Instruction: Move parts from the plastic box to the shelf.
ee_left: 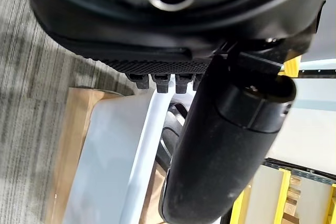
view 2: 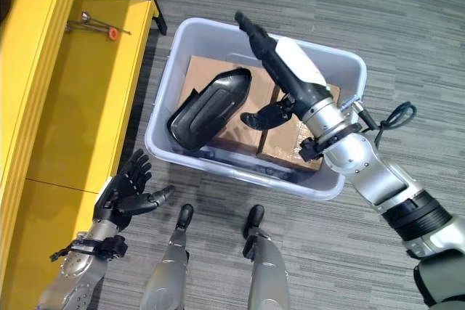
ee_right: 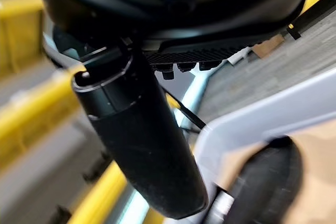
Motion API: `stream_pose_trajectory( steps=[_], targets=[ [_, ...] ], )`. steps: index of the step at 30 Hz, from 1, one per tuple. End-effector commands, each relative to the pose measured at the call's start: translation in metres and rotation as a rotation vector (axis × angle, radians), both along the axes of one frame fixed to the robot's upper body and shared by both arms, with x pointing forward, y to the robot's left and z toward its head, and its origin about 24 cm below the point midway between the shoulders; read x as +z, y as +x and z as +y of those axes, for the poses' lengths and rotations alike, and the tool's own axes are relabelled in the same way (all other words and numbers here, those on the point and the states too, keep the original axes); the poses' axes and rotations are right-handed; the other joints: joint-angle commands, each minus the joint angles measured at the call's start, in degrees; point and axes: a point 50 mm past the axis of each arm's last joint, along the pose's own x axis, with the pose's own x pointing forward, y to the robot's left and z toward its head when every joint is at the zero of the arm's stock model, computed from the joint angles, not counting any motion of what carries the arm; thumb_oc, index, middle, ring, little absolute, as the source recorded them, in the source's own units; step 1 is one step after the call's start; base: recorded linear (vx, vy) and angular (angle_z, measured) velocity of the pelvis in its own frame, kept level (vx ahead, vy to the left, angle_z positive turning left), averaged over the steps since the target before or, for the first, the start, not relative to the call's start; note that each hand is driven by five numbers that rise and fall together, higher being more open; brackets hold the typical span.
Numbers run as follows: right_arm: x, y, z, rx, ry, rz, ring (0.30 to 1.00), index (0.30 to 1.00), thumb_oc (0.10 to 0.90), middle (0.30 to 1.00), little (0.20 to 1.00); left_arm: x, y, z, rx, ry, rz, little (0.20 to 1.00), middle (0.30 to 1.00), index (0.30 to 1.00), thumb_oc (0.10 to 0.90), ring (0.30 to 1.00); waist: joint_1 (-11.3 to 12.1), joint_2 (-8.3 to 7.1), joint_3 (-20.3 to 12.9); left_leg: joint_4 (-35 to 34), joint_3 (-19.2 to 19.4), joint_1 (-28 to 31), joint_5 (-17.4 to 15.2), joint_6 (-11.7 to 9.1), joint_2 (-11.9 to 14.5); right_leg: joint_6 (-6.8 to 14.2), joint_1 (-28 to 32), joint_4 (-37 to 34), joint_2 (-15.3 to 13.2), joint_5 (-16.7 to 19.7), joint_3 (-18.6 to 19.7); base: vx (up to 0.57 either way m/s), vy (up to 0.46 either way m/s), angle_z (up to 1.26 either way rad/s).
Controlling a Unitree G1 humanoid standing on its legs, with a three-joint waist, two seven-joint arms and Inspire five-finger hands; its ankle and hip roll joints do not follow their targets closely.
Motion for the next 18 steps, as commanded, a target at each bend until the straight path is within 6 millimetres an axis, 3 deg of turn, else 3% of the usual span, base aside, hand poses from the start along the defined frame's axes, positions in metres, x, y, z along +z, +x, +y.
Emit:
stream_pose_trajectory(
  steps=[1, 7, 18],
  targets=[
    [0.028, -0.005, 0.029, 0.117, -0.099, -0.162, 1.0, 1.0, 0.9, 1.0, 1.0, 0.022, -0.01, 0.004, -0.045, 0.044, -0.131, 1.0, 1.0, 1.0, 0.9, 1.0, 0.57, -2.32, -5.28, -4.86, 2.42, 6.41, 1.09, 1.32, 2.08, 8.38, 2.82, -5.41, -4.93, 3.96, 3.39, 0.0, 0.0, 0.0],
    [0.023, 0.007, 0.027, 0.043, -0.367, -0.169, 1.0, 1.0, 0.9, 1.0, 1.0, 0.022, -0.007, 0.003, -0.028, 0.05, -0.139, 1.0, 1.0, 1.0, 0.9, 1.0, 1.21, -2.25, -3.95, -4.86, 2.15, 4.98, 1.62, 1.2, 1.99, 8.34, 1.46, -4.93, -5.03, 3.95, 3.11, 0.0, 0.0, 0.0],
    [0.01, 0.035, 0.036, -0.061, -0.489, -0.188, 1.0, 1.0, 0.9, 1.0, 1.0, 0.025, 0.0, -0.001, 0.023, 0.03, -0.176, 1.0, 1.0, 1.0, 0.9, 1.0, 2.33, -1.97, -1.87, -4.86, 1.28, 2.46, 2.23, 1.15, 2.06, 8.21, -0.65, -4.18, -5.43, 3.88, 2.39, -0.01, -0.004, 0.03]
  ],
)
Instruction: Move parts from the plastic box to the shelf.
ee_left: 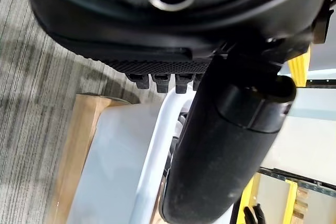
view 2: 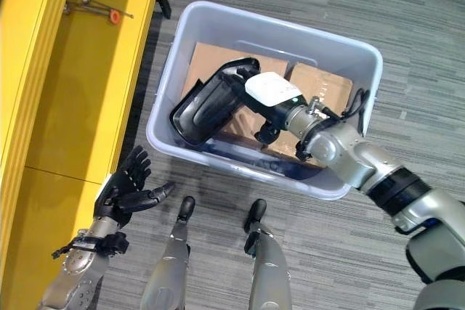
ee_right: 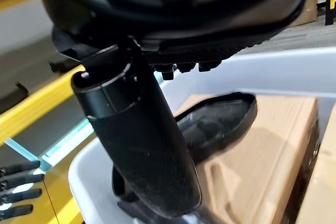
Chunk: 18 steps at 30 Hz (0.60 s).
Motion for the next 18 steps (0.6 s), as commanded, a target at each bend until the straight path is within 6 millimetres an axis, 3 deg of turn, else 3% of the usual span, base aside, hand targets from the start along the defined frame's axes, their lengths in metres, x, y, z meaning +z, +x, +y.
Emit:
stream_pose_trajectory(
  steps=[1, 12, 18],
  targets=[
    [0.043, 0.0, 0.018, 0.073, -0.023, -0.19, 1.0, 1.0, 0.9, 1.0, 1.0, 0.025, -0.005, 0.004, 0.006, 0.046, -0.154, 1.0, 1.0, 1.0, 0.9, 1.0, 0.47, -2.02, -1.91, -4.92, 2.34, 6.43, 1.58, 2.12, 2.0, 8.46, 2.99, -4.56, -5.35, 3.72, 3.11, 0.0, 0.0, 0.0],
    [0.046, 0.012, 0.027, 0.016, -0.115, -0.341, 1.0, 1.0, 0.9, 1.0, 1.0, 0.034, 0.002, 0.0, 0.037, 0.037, -0.206, 1.0, 1.0, 1.0, 0.9, 1.0, 1.89, -2.27, 0.05, -4.92, 1.56, 3.69, 2.06, 2.19, 1.81, 8.58, 1.43, -4.36, -5.86, 3.89, 2.37, -0.01, 0.001, 0.03],
    [0.042, 0.017, 0.028, -0.006, -0.119, -0.334, 1.0, 1.0, 0.9, 1.0, 1.0, 0.037, 0.005, 0.0, 0.053, 0.043, -0.219, 1.0, 1.0, 1.0, 0.9, 1.0, 2.51, -2.5, 1.01, -4.92, 1.06, 2.67, 2.31, 2.29, 1.67, 8.6, 0.91, -4.21, -6.19, 3.96, 2.02, 0.0, -0.002, 0.05]
  ],
)
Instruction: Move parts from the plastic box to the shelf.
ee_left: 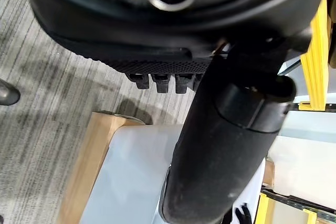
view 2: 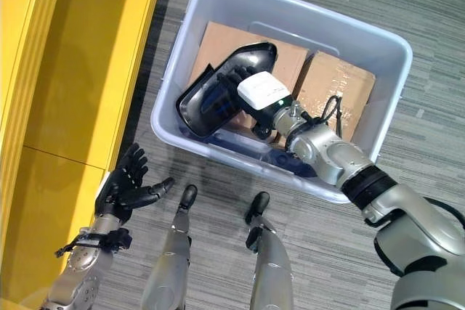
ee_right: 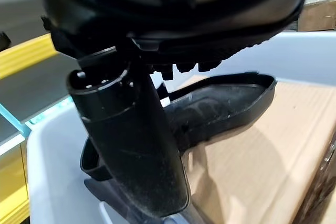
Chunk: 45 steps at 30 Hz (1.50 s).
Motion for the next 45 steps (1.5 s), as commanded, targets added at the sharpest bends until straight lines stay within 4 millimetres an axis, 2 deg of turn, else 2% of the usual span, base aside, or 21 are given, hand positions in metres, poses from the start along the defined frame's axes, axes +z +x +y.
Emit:
stream_pose_trajectory(
  steps=[1, 8, 14, 17, 19, 20, 21, 22, 23, 24, 29, 35, 41, 45],
  targets=[
    [0.053, -0.001, 0.018, 0.082, -0.003, -0.213, 1.0, 1.0, 0.9, 1.0, 1.0, 0.033, -0.004, 0.001, 0.001, 0.031, -0.196, 1.0, 1.0, 1.0, 0.9, 1.0, 1.01, -2.32, 0.46, -4.87, 2.82, 6.02, 1.76, 3.22, 1.6, 8.59, 2.97, -3.77, -5.96, 4.02, 3.87, 0.0, 0.0, 0.0],
    [0.051, 0.004, 0.02, 0.065, 0.036, -0.204, 1.0, 1.0, 0.9, 1.0, 1.0, 0.035, -0.002, 0.001, 0.023, 0.025, -0.208, 1.0, 1.0, 1.0, 0.9, 1.0, 1.95, -2.97, 2.53, -4.79, 2.53, 4.2, 2.32, 3.51, 2.05, 8.33, 1.25, -3.28, -5.96, 3.93, 4.05, 0.0, -0.002, 0.01],
    [0.038, 0.012, 0.025, 0.044, 0.054, -0.162, 1.0, 1.0, 0.9, 1.0, 1.0, 0.034, -0.003, 0.001, 0.043, 0.019, -0.209, 1.0, 1.0, 1.0, 0.9, 1.0, 3.13, -3.61, 2.55, 0.0, 1.53, -2.13, 0.47, 4.26, 1.3, 7.96, -2.86, -1.09, -6.58, 2.99, 4.08, -0.01, -0.017, 0.04],
    [0.031, 0.02, 0.023, -0.008, 0.059, -0.152, 1.0, 1.0, 0.9, 1.0, 1.0, 0.034, -0.004, 0.001, 0.055, 0.007, -0.212, 1.0, 1.0, 1.0, 0.9, 1.0, 3.85, -3.62, 2.55, 4.5, 0.39, -7.7, -0.87, 4.78, -0.68, 7.77, -6.1, 0.22, -7.1, 2.72, 4.11, -0.03, -0.012, 0.1],
    [0.028, 0.023, 0.02, -0.031, 0.054, -0.149, 1.0, 1.0, 0.9, 1.0, 1.0, 0.033, -0.004, 0.001, 0.059, 0.006, -0.212, 1.0, 1.0, 1.0, 0.9, 1.0, 3.97, -3.59, 2.55, 4.86, 0.19, -8.66, -0.9, 4.83, -0.94, 7.76, -6.8, 0.4, -7.2, 2.7, 4.0, -0.02, 0.008, 0.11],
    [0.023, 0.027, 0.017, -0.064, 0.043, -0.14, 1.0, 1.0, 0.9, 1.0, 1.0, 0.032, -0.003, 0.001, 0.063, 0.006, -0.206, 1.0, 1.0, 1.0, 0.9, 1.0, 4.27, -3.5, 2.55, 4.86, 0.08, -9.23, -0.78, 4.9, -1.06, 7.76, -7.36, 0.38, -7.21, 2.82, 3.93, -0.01, 0.008, 0.06],
    [0.004, 0.037, 0.003, -0.165, 0.01, -0.085, 1.0, 1.0, 0.9, 1.0, 1.0, 0.033, 0.0, -0.004, 0.047, 0.002, -0.213, 1.0, 1.0, 1.0, 0.9, 1.0, 5.03, -3.13, 2.55, 4.49, -0.22, -9.8, -0.47, 5.01, -1.2, 7.79, -7.75, 0.09, -7.2, 3.03, 3.68, 0.0, 0.0, 0.0],
    [-0.006, 0.04, -0.004, -0.213, 0.018, -0.055, 0.3, 0.3, 0.4, 0.3, 0.3, 0.033, 0.001, -0.006, 0.039, 0.001, -0.216, 1.0, 1.0, 1.0, 0.9, 1.0, 5.23, -2.88, 2.55, 4.19, -0.41, -9.8, -0.27, 5.0, -1.14, 7.8, -7.77, -0.07, -7.24, 3.1, 3.53, 0.0, 0.0, 0.0],
    [-0.017, 0.041, -0.01, -0.253, 0.003, -0.023, 0.3, 0.3, 0.4, 0.3, 0.3, 0.034, 0.003, -0.009, 0.028, -0.002, -0.22, 1.0, 1.0, 1.0, 0.9, 1.0, 5.52, -2.65, 2.55, 3.8, -0.55, -9.6, -0.12, 5.01, -1.1, 7.83, -7.61, -0.21, -7.28, 3.15, 3.31, 0.0, 0.0, 0.0],
    [-0.018, 0.041, -0.01, -0.252, 0.003, -0.023, 0.3, 0.3, 0.4, 0.3, 0.3, 0.034, 0.003, -0.009, 0.029, -0.002, -0.22, 1.0, 1.0, 1.0, 0.9, 1.0, 5.51, -2.63, 2.55, 3.75, -0.57, -9.56, -0.1, 5.01, -1.07, 7.83, -7.56, -0.25, -7.26, 3.16, 3.27, 0.0, 0.021, 0.03],
    [-0.053, 0.038, -0.027, -0.347, -0.003, 0.06, 0.3, 0.3, 0.4, 0.3, 0.3, 0.034, 0.007, -0.016, 0.006, -0.011, -0.224, 1.0, 1.0, 1.0, 0.9, 1.0, 6.23, -1.85, 2.55, 2.96, -0.87, -8.07, -0.01, 5.19, -1.1, 7.85, -6.52, -0.39, -7.52, 3.23, 3.02, -0.01, 0.029, 0.05],
    [-0.072, 0.03, -0.033, -0.359, -0.018, 0.074, 0.3, 0.3, 0.4, 0.3, 0.3, 0.034, 0.009, -0.018, -0.001, -0.007, -0.222, 1.0, 1.0, 1.0, 0.9, 1.0, 5.96, -2.38, 2.55, 2.03, -0.43, -4.94, -0.29, 5.25, -1.09, 8.0, -3.56, -1.5, -7.54, 3.68, 3.14, -0.01, 0.029, 0.09],
    [-0.064, 0.027, -0.034, -0.32, -0.034, 0.026, 0.3, 0.3, 0.4, 0.3, 0.3, 0.037, 0.01, -0.015, 0.007, 0.005, -0.231, 1.0, 1.0, 1.0, 0.9, 1.0, 5.46, -3.25, 2.55, 1.48, 0.56, 0.33, -1.01, 5.4, -1.26, 8.31, 1.47, -2.74, -7.63, 4.14, 3.69, -0.01, 0.033, 0.06],
    [-0.039, 0.018, -0.023, -0.206, 0.006, -0.061, 0.3, 0.3, 0.4, 0.3, 0.3, 0.038, 0.013, -0.009, 0.02, 0.032, -0.227, 1.0, 1.0, 1.0, 0.9, 1.0, 4.34, -4.3, 2.46, 0.79, 1.71, 7.14, -1.72, 5.39, -1.5, 8.77, 8.49, -4.51, -7.56, 4.43, 3.93, 0.02, 0.026, -0.08]
  ],
)
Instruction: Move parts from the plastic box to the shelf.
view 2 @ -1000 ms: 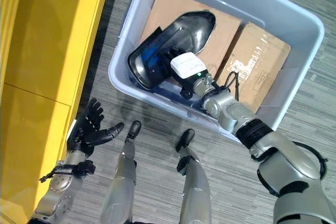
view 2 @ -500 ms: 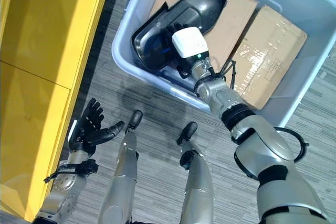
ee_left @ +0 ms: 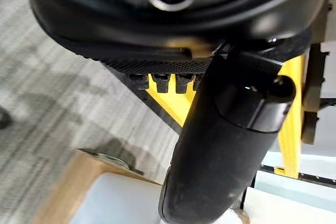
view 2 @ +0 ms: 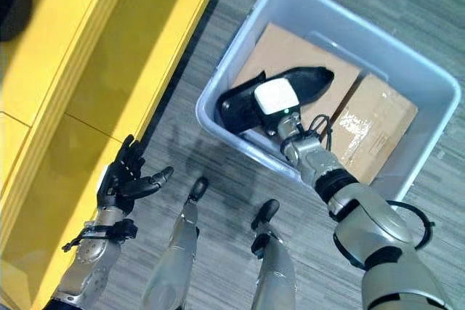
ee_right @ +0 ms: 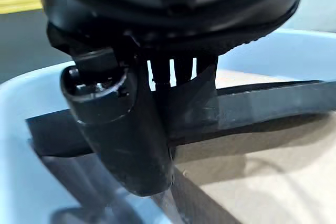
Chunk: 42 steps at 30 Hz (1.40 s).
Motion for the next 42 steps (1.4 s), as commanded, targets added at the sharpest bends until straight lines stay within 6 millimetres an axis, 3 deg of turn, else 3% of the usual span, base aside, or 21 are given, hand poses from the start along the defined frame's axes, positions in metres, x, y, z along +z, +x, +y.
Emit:
stream_pose_trajectory(
  steps=[1, 3, 4, 6, 7, 9, 10, 11, 13, 16, 21, 34, 42],
  targets=[
    [0.016, -0.011, -0.004, 0.067, -0.01, -0.052, 0.3, 0.3, 0.4, 0.3, 0.3, 0.03, 0.001, 0.002, -0.032, 0.084, -0.161, 1.0, 1.0, 1.0, 0.9, 1.0, -2.09, -2.76, 1.91, -5.34, 0.42, 11.74, -2.36, 3.39, 2.42, 7.08, 8.48, -4.05, -4.0, 2.48, 3.24, 0.1, 0.023, -0.05],
    [0.034, -0.029, -0.001, 0.172, 0.018, -0.101, 0.3, 0.3, 0.4, 0.3, 0.3, 0.029, -0.002, 0.01, -0.034, 0.111, -0.151, 1.0, 1.0, 1.0, 0.9, 1.0, -3.78, -3.77, -2.76, -6.42, 1.17, 16.16, -3.31, 3.29, 2.89, 7.58, 14.12, -7.74, -2.98, 2.9, 2.7, 0.14, 0.017, -0.03],
    [0.034, -0.03, -0.001, 0.17, 0.019, -0.1, 0.3, 0.3, 0.4, 0.3, 0.3, 0.029, -0.002, 0.01, -0.036, 0.112, -0.151, 1.0, 1.0, 1.0, 0.9, 1.0, -3.77, -3.8, -2.73, -6.48, 1.1, 16.07, -3.02, 3.32, 2.76, 7.57, 14.2, -8.07, -3.06, 3.27, 2.63, 0.1, 0.016, -0.09],
    [0.05, -0.045, 0.002, 0.253, 0.062, -0.137, 0.3, 0.3, 0.4, 0.3, 0.3, 0.028, -0.004, 0.015, -0.037, 0.133, -0.138, 1.0, 1.0, 1.0, 0.9, 1.0, -5.29, -4.77, -7.08, -7.46, 2.13, 19.4, -3.82, 3.37, 3.05, 7.97, 17.88, -11.33, -2.02, 3.8, 2.92, 0.11, 0.019, -0.26],
    [0.05, -0.046, 0.001, 0.252, 0.063, -0.135, 0.3, 0.3, 0.4, 0.3, 0.3, 0.028, -0.005, 0.015, -0.039, 0.134, -0.136, 1.0, 1.0, 1.0, 0.9, 1.0, -5.17, -4.75, -7.08, -7.58, 2.18, 19.6, -3.84, 3.38, 3.13, 7.98, 18.11, -11.57, -1.93, 3.88, 2.91, 0.14, 0.044, -0.35],
    [0.064, -0.062, 0.004, 0.328, 0.114, -0.171, 0.3, 0.3, 0.4, 0.3, 0.3, 0.021, -0.01, 0.022, -0.018, 0.151, -0.105, 1.0, 1.0, 1.0, 0.9, 1.0, -6.91, -4.99, -12.66, -8.83, 3.87, 23.86, -5.05, 4.03, 3.73, 8.37, 21.18, -14.23, -1.08, 4.42, 4.42, 0.15, 0.061, -0.44],
    [0.063, -0.063, 0.004, 0.327, 0.116, -0.169, 0.3, 0.3, 0.4, 0.3, 0.3, 0.021, -0.011, 0.022, -0.019, 0.151, -0.104, 1.0, 1.0, 1.0, 0.9, 1.0, -6.77, -5.01, -12.7, -8.92, 3.98, 24.01, -5.07, 4.05, 3.78, 8.38, 21.29, -14.35, -1.02, 4.46, 4.49, 0.19, 0.112, -0.63],
    [0.072, -0.071, 0.006, 0.365, 0.134, -0.193, 0.3, 0.3, 0.4, 0.3, 0.3, 0.019, -0.012, 0.024, -0.012, 0.17, -0.095, 1.0, 1.0, 1.0, 0.9, 1.0, -7.96, -4.61, -16.48, -9.56, 5.09, 26.59, -6.06, 4.71, 3.6, 8.64, 22.48, -15.1, -0.8, 4.53, 6.19, 0.12, 0.129, -0.5],
    [0.075, -0.077, 0.013, 0.409, 0.149, -0.197, 0.3, 0.3, 0.4, 0.3, 0.3, 0.017, -0.013, 0.023, -0.029, 0.205, -0.087, 1.0, 1.0, 1.0, 0.9, 1.0, -9.27, -4.63, -19.68, -9.52, 6.73, 28.81, -7.03, 5.37, 2.8, 8.98, 23.24, -15.19, -1.13, 5.12, 8.35, 0.13, 0.151, -0.57],
    [0.076, -0.087, 0.025, 0.492, 0.249, -0.168, 0.3, 0.3, 0.4, 0.3, 0.3, 0.031, -0.01, 0.023, -0.017, 0.373, -0.162, 1.0, 1.0, 1.0, 0.9, 1.0, -10.53, -4.51, -22.79, -9.75, 9.08, 31.49, -8.49, 6.01, 2.34, 9.45, 24.07, -16.48, -1.1, 6.01, 10.99, 0.08, 0.087, -0.57],
    [0.072, -0.093, 0.034, 0.554, 0.319, -0.137, 0.3, 0.3, 0.4, 0.3, 0.3, 0.06, -0.003, 0.021, 0.027, 0.649, -0.318, 1.0, 1.0, 1.0, 0.9, 1.0, -11.48, -4.47, -24.26, -9.83, 10.98, 32.85, -9.31, 6.22, 1.9, 10.07, 24.22, -17.64, -0.93, 7.02, 13.01, 0.02, 0.039, -0.21],
    [0.068, -0.099, 0.04, 0.604, 0.374, -0.106, 0.3, 0.3, 0.4, 0.3, 0.3, 0.081, 0.003, 0.011, 0.061, 0.973, -0.48, 1.0, 1.0, 1.0, 0.9, 1.0, -12.7, -5.0, -25.26, -10.06, 12.79, 34.92, -10.27, 6.45, 1.81, 10.77, 24.77, -18.11, -0.91, 7.43, 15.0, 0.01, 0.009, -0.08],
    [0.066, -0.102, 0.045, 0.631, 0.392, -0.093, 0.3, 0.3, 0.4, 0.3, 0.3, 0.089, 0.003, 0.001, 0.055, 1.064, -0.568, 1.0, 1.0, 1.0, 0.9, 1.0, -13.12, -5.33, -25.57, -10.27, 13.39, 35.71, -10.58, 6.34, 1.99, 10.87, 25.07, -18.23, -0.81, 7.32, 15.51, 0.0, -0.002, -0.02]
  ],
)
